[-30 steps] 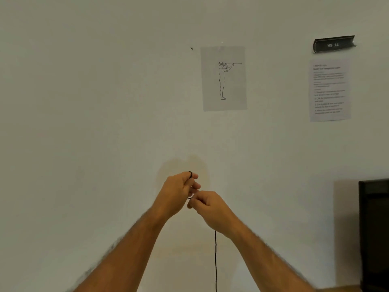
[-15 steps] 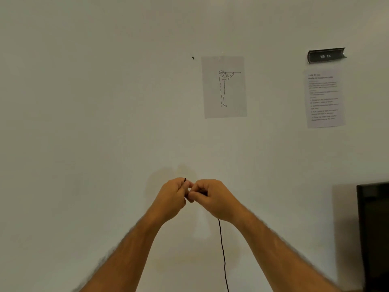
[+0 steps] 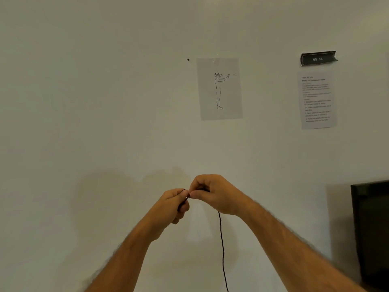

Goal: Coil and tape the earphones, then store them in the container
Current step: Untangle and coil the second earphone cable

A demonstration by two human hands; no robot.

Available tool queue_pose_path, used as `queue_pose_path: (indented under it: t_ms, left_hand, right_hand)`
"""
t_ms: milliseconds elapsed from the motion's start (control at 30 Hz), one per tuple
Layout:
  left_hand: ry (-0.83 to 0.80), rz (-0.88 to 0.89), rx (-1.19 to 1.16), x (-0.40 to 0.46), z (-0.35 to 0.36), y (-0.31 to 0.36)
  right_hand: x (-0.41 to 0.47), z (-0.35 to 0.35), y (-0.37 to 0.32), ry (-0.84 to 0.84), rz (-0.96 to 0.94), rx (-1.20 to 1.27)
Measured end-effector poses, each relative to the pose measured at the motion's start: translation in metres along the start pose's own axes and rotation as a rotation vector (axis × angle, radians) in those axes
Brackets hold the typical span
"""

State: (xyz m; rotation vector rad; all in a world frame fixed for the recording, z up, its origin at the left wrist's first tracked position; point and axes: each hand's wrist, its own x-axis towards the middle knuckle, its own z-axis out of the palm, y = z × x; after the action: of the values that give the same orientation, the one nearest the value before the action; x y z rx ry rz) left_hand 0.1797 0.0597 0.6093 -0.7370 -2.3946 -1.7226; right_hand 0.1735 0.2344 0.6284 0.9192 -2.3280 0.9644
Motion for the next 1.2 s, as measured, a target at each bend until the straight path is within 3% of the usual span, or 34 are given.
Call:
queue_pose_path:
  t_ms: [400,767,933,1200]
  left_hand:
    - [-0.125,-0.069,-0.371,-0.012,0.007,-0.018]
    - [-0.14,-0.094,-0.434,-0.018,0.01,-0.033]
    - [-0.147,-0.134,-0.462,-0.021,0.011,-0.045]
    - [-0.099,-0.03,-0.481,-0.024,0.01,-0.046]
  right_hand:
    - [-0.001,0.018,0.013,0.117,0.012,0.259]
    - [-0.013,0.071,0.04,0.19,0.165,0.718]
    - [-0.019,0.088,0.045,0.204,0.189,0.81]
    - [-0.029,0.102,0.05,0.179,0.218,0.889]
